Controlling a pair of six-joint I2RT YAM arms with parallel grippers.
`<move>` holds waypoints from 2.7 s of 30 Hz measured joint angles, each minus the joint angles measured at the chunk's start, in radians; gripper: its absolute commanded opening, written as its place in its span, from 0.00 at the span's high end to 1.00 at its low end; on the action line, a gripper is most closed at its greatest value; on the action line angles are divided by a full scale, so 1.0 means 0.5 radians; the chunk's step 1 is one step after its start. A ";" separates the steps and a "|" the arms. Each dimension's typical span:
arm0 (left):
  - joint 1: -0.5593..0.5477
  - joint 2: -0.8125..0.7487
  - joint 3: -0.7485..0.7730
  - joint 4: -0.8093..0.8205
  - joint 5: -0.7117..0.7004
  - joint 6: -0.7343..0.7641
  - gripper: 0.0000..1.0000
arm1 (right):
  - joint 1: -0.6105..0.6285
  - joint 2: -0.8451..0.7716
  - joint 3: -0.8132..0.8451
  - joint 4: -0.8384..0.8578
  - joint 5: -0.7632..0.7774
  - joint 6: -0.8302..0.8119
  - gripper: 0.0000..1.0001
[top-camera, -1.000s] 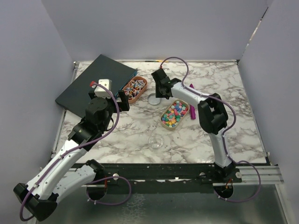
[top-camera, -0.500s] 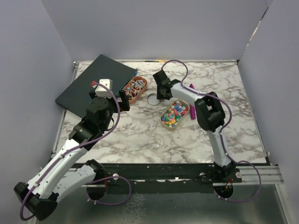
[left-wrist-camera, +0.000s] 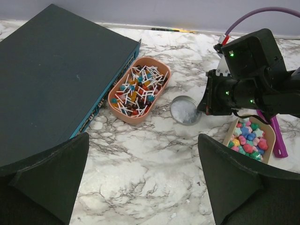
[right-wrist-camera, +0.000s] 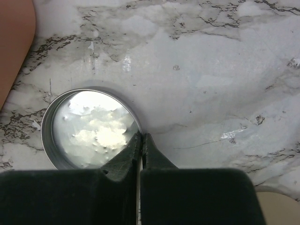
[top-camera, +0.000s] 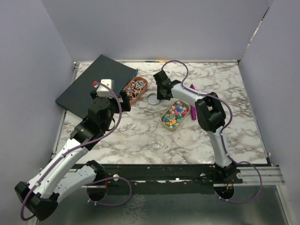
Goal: Pack the candies
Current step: Pick up the bottle lid at the center of the board, then place the bottle lid at the center of the board.
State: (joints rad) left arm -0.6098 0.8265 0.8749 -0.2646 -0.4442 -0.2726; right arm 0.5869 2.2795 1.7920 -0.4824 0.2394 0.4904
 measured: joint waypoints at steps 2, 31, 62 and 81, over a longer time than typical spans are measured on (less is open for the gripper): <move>0.000 0.006 0.000 0.000 0.000 0.000 0.01 | 0.000 0.000 -0.002 0.008 -0.001 0.002 1.00; 0.004 0.046 -0.001 0.002 0.063 0.000 0.01 | 0.000 -1.309 -0.954 0.007 -0.040 -0.089 0.99; 0.030 0.017 -0.034 0.031 0.065 0.005 0.01 | 0.015 -2.257 -2.184 -0.465 0.147 0.565 0.99; 0.030 0.031 -0.034 0.032 0.065 0.002 0.01 | 0.016 -2.135 -2.359 -0.357 0.199 0.863 0.68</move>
State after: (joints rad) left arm -0.5949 0.8421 0.8577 -0.2485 -0.4118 -0.2714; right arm 0.5949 1.2121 0.6125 -0.6609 0.3389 0.9218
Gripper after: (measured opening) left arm 0.991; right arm 0.315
